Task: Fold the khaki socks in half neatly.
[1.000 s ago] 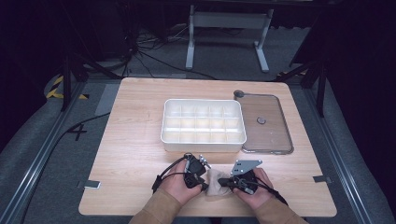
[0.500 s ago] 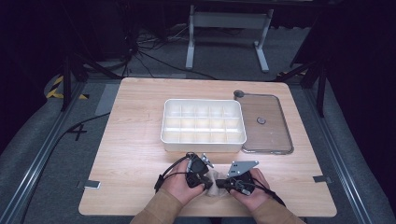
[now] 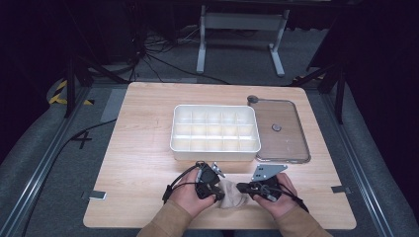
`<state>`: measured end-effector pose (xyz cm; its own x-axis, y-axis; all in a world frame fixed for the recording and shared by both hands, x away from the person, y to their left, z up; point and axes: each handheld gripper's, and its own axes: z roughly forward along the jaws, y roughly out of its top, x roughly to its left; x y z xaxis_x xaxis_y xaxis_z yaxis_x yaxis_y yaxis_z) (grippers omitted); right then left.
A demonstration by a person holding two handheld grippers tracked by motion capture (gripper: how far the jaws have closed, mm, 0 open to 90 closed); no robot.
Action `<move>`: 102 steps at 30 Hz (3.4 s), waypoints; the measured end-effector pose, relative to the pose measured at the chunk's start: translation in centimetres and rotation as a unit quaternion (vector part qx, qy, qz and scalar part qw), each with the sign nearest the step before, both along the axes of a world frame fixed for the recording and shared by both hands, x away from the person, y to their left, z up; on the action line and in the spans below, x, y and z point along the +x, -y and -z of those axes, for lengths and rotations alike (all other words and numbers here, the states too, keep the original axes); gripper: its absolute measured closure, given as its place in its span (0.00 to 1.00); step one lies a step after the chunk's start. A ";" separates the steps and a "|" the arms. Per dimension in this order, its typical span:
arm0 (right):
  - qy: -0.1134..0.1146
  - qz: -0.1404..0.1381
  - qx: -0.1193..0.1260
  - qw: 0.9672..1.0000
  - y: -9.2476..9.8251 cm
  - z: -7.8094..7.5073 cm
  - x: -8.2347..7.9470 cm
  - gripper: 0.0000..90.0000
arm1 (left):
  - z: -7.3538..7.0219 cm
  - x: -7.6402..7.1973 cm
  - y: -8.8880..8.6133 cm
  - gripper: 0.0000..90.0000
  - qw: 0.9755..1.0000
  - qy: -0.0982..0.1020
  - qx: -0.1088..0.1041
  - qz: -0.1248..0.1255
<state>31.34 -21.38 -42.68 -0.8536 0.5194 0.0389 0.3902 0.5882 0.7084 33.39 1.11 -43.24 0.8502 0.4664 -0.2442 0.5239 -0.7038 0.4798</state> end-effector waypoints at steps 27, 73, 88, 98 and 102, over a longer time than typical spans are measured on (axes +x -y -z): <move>-0.049 -0.021 -0.044 0.998 0.6 2.3 -0.2 1.00 | -0.8 -0.1 1.2 0.78 1.000 0.012 -0.005 0.013; -0.043 -0.004 -0.005 0.999 -0.3 0.8 -0.2 0.97 | -1.3 -1.3 3.2 0.72 0.998 0.046 0.009 0.049; -0.048 0.004 -0.010 0.999 -0.3 1.4 -0.3 0.96 | -0.2 -1.9 3.9 0.84 0.997 0.028 0.028 0.067; -0.046 0.041 -0.016 0.998 0.1 0.4 -0.7 0.80 | -0.3 -2.1 3.9 0.84 0.996 0.030 0.037 0.069; -0.050 0.067 -0.002 0.996 0.4 0.0 -0.6 0.71 | -0.2 -2.1 3.9 0.84 0.997 0.031 0.034 0.067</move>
<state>30.72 -21.81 -42.66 -0.7679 0.6293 0.1192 0.5349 0.5278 0.6598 31.33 -2.79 -43.02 0.9183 0.3614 -0.1616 0.3942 -0.7974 0.4568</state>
